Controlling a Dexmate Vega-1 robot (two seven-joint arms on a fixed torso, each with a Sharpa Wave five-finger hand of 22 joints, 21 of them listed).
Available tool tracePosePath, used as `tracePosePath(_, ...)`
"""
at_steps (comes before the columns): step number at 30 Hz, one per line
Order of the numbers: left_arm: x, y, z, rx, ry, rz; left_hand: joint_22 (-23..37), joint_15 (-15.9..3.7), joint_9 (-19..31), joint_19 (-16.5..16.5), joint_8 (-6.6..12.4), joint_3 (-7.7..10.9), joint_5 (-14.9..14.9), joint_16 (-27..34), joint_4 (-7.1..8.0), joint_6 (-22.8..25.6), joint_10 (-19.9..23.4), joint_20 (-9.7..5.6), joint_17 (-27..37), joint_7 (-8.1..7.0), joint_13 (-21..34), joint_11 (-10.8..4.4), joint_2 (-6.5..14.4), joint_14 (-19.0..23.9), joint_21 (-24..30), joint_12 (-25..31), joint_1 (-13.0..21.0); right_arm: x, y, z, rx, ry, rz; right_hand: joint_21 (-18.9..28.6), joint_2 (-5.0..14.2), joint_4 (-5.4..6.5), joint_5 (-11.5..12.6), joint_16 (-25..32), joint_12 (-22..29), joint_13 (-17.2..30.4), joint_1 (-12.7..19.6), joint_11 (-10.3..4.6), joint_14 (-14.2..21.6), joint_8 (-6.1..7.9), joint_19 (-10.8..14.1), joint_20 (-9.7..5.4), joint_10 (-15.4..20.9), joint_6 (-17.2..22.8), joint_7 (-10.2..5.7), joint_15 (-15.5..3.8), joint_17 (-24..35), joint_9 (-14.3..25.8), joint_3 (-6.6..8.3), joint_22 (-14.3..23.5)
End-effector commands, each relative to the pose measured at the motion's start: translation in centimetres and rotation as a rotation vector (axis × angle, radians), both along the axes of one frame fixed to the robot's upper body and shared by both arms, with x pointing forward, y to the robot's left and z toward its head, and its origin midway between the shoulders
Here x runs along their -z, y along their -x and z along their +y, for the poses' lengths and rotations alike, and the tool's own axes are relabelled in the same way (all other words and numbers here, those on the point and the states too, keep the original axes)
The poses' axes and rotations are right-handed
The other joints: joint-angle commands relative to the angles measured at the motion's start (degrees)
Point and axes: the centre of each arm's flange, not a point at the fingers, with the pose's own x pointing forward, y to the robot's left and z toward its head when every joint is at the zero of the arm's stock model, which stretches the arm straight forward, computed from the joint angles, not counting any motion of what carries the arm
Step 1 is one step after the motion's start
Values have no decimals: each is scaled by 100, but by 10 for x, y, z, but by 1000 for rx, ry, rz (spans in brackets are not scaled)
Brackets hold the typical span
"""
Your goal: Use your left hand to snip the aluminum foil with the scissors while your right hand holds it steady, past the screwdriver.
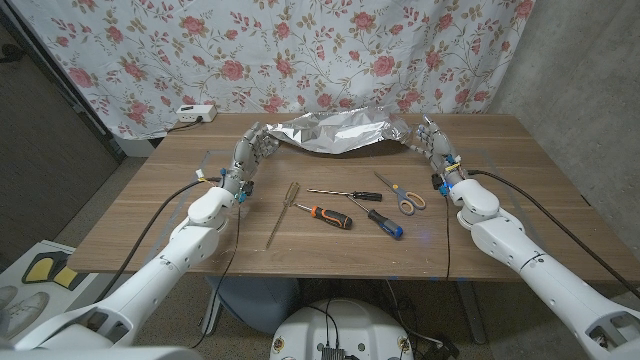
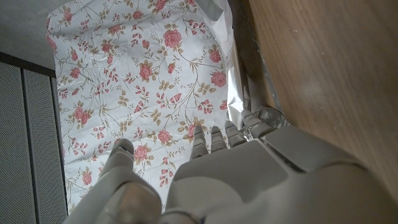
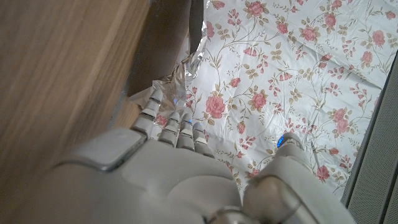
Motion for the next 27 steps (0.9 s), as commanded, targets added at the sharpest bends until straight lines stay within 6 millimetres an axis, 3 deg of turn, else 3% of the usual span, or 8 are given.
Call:
tracePosePath(1,3,4,-10,-13,8,-23,27,-19,14,-37,12,-11,14,8,-33,17,-19,17,29,-15,13,-28,-13,-51,-23,24,49,-13,20,-6,31,135,-21,-46,9,-37,-16,-15,-16,16,117,-1,-40,-16,9,1,-36,-66,83,7,9,14,34,11)
tracePosePath(3,2,7,-10,-9,4,-32,27,-14,14,-40,12,-14,14,9,-34,19,-17,18,29,-15,13,-30,-14,-53,-25,25,48,-13,19,-4,21,118,-32,-51,15,-41,-19,-9,-7,18,137,-1,-22,-17,27,6,-7,-68,86,-11,9,14,39,12)
tracePosePath(5,1,9,-9,-17,-14,-34,28,-16,14,-39,13,-17,14,8,-34,21,-15,18,29,-16,13,-28,-15,-56,-26,27,48,-15,20,-4,29,128,-34,-59,94,-75,-33,21,22,28,324,-86,83,15,209,9,118,12,46,-72,9,9,107,11)
tracePosePath(11,2,9,-4,-13,-2,-43,28,-16,14,-38,8,-23,14,10,-36,10,-18,13,29,-16,13,-36,-14,-59,-29,26,48,-20,24,-5,78,146,-50,-67,130,-95,-53,37,36,34,466,-48,158,33,369,-15,208,79,74,-80,6,5,147,10)
tracePosePath(16,1,11,3,-54,-11,-41,28,0,14,-35,12,-33,12,11,-43,19,-7,24,29,-1,13,-18,-24,-64,-32,32,50,-21,32,-4,89,160,-80,-88,169,-125,-110,131,113,48,831,-136,528,96,776,-88,558,331,11,-250,1,2,227,12)
tracePosePath(27,-1,7,6,-17,17,-49,28,-2,14,-16,24,-51,10,15,-51,57,21,12,29,10,13,-7,-40,-65,-31,43,50,-22,40,-6,142,226,-69,-120,161,-126,-140,127,118,51,960,-79,589,103,888,-75,646,407,78,-177,-3,2,243,13)
